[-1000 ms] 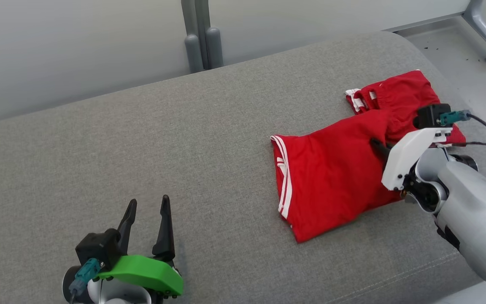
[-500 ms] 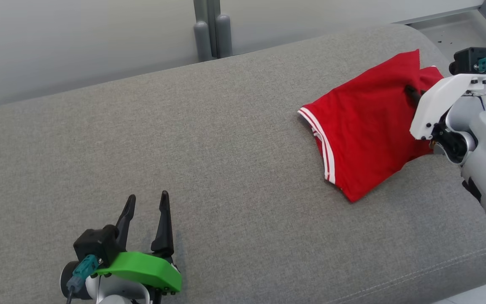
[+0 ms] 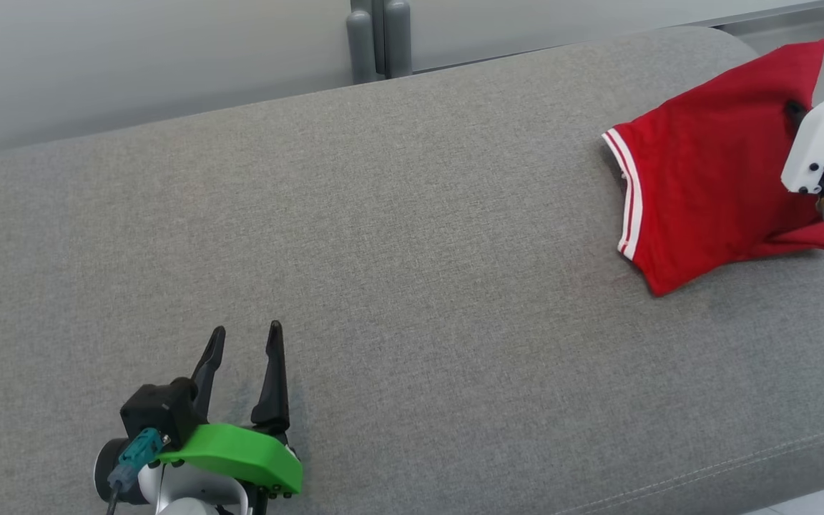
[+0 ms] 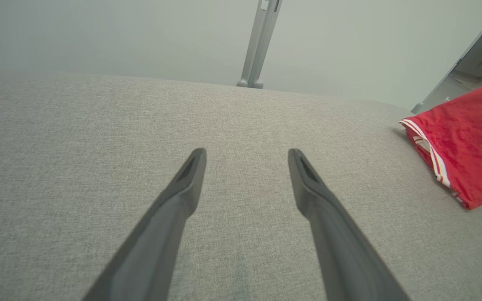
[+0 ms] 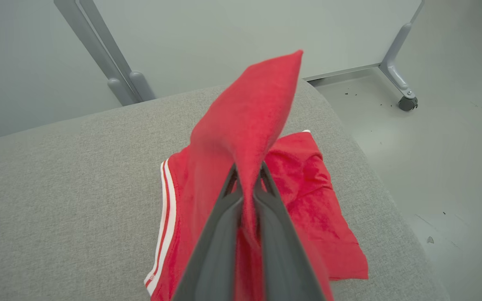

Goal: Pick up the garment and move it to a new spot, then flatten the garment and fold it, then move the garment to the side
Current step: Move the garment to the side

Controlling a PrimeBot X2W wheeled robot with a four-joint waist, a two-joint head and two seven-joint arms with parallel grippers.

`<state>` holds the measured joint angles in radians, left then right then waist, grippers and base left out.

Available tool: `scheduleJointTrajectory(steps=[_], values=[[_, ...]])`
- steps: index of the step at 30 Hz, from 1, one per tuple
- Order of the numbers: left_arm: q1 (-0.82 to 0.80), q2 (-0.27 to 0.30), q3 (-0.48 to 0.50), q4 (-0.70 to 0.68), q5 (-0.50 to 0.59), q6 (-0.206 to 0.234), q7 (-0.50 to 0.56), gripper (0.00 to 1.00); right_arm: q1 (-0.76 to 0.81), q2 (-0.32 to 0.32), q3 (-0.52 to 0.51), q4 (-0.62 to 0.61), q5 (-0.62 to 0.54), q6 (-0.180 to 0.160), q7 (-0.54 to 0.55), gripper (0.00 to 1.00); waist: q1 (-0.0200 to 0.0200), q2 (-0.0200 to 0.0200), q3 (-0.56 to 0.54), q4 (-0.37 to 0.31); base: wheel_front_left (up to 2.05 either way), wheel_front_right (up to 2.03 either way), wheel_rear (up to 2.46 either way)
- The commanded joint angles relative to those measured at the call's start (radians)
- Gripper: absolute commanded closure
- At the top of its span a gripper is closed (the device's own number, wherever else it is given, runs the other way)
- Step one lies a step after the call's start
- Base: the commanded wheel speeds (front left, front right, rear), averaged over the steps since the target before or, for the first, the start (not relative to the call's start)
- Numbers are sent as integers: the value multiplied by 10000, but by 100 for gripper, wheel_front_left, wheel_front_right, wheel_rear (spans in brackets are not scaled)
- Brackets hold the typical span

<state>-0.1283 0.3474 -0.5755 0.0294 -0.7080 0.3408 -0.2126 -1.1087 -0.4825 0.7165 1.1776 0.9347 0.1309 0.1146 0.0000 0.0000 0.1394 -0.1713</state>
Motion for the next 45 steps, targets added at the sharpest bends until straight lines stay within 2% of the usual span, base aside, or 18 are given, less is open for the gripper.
scheduleJointTrajectory(steps=[1,10,20,24,30,38,39,42,43,45], values=[[-107,103,24,-63,82,54,20,0,-182,-96,-20,106,-84,-3,45,100,0,0,46,43,0,0,0],[-228,297,-83,-280,173,114,221,0,-527,-586,139,733,-574,-3,290,100,0,0,302,316,0,0,0],[-521,539,-196,-570,386,194,523,0,-562,-1188,-14,1117,-1360,-4,76,100,0,0,958,775,0,0,0],[-689,627,-234,-730,503,208,636,0,-226,-1815,-382,1131,-1896,-9,117,100,0,0,1316,1022,0,0,0],[-818,773,-78,-992,581,394,672,0,56,-2295,-1252,1128,-2880,-9,136,100,0,0,1741,1260,0,0,0],[-967,928,-144,-1189,687,443,829,0,76,-1901,-2557,1126,-4210,-9,-206,100,0,0,2158,1309,0,0,0],[-976,931,-159,-1203,691,446,844,0,57,-1897,-2706,1127,-4439,-9,-287,90,0,0,2189,1313,0,0,0],[-1019,963,-168,-1262,695,456,856,0,78,-1861,-3188,1128,-5023,-9,-388,44,0,0,2264,1326,0,0,0],[-1030,973,-166,-1271,691,462,848,0,67,-1847,-3359,1127,-5196,-9,-438,0,0,0,2281,1329,0,0,0],[-1044,992,-163,-1283,686,475,859,0,126,-1802,-3715,1127,-5574,-9,-462,0,0,0,2298,1332,0,0,0]])
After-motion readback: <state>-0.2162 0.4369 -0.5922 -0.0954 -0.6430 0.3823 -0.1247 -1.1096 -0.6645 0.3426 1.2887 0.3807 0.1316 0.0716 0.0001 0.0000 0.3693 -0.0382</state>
